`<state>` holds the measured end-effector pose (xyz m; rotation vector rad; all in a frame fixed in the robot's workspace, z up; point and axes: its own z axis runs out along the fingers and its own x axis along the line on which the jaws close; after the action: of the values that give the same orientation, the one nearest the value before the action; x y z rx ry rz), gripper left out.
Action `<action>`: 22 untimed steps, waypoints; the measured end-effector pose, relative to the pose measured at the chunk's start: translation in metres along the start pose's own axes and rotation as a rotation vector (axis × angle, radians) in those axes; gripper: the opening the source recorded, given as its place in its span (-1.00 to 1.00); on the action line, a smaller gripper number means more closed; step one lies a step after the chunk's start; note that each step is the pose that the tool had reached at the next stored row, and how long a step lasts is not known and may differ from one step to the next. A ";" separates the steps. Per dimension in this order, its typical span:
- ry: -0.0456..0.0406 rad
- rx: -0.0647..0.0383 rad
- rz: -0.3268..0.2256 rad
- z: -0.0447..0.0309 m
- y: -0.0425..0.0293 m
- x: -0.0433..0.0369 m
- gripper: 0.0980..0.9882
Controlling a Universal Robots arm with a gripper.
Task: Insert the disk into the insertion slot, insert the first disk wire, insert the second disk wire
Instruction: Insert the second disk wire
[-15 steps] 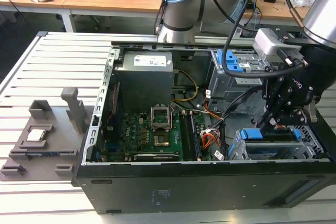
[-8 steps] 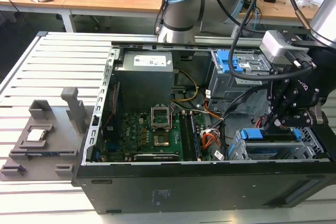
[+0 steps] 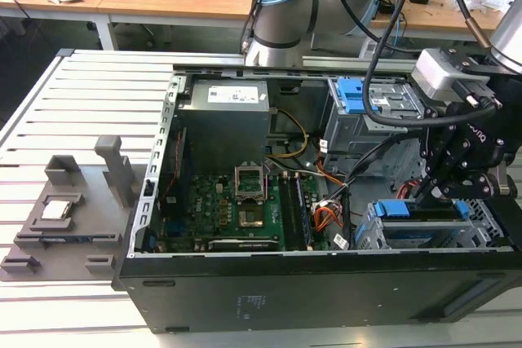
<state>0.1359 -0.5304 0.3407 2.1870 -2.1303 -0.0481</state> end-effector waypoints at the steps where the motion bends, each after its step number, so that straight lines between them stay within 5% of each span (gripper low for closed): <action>1: -0.0006 0.000 0.000 0.0004 -0.0003 0.0002 -0.90; 9: -0.0032 0.000 0.000 0.0004 -0.0007 0.0013 -0.90; 12: -0.0030 0.000 -0.001 -0.0057 -0.0003 0.0015 -0.90; 20: -0.0352 0.001 -0.003 -0.0044 -0.0003 0.0020 -0.90; 22: -0.0503 0.001 -0.004 -0.0039 -0.0004 0.0024 -0.90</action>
<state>0.1367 -0.5326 0.3447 2.2142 -2.1521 -0.1034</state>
